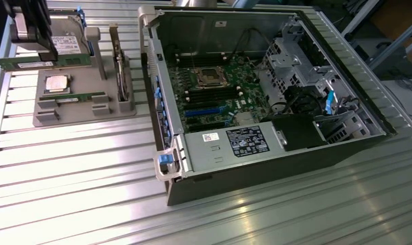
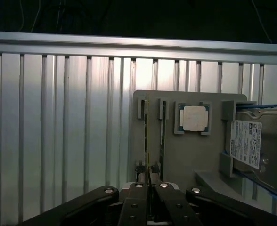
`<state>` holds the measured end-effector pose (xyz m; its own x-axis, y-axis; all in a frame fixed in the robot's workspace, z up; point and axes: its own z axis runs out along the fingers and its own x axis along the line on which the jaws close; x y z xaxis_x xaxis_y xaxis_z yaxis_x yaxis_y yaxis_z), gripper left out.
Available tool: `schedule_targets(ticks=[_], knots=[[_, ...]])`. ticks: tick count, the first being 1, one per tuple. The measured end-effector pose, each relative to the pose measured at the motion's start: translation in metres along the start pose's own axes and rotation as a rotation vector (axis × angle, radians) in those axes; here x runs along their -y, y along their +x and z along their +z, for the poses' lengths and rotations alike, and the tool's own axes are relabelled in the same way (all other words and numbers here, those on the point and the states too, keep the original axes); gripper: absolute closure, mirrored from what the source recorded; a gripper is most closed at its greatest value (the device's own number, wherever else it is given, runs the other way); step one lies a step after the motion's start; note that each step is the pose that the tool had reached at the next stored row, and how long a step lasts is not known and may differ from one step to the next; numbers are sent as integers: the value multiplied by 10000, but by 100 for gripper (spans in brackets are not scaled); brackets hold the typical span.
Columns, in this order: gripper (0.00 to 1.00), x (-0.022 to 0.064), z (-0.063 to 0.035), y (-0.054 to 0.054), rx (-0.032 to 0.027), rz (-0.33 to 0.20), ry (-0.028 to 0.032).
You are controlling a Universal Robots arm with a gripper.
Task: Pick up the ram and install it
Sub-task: 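Pick up the ram and move it above insertion slot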
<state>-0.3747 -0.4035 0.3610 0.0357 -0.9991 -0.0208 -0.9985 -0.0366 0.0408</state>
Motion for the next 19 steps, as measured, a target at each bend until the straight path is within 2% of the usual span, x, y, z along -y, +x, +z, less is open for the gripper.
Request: schedule_targets(ticks=[5,15,19], knots=[[88,-3,-84,-2,0,0,0],[88,-15,-364,-7,0,0,0],[88,-18,-445,-9,1,0,0]])
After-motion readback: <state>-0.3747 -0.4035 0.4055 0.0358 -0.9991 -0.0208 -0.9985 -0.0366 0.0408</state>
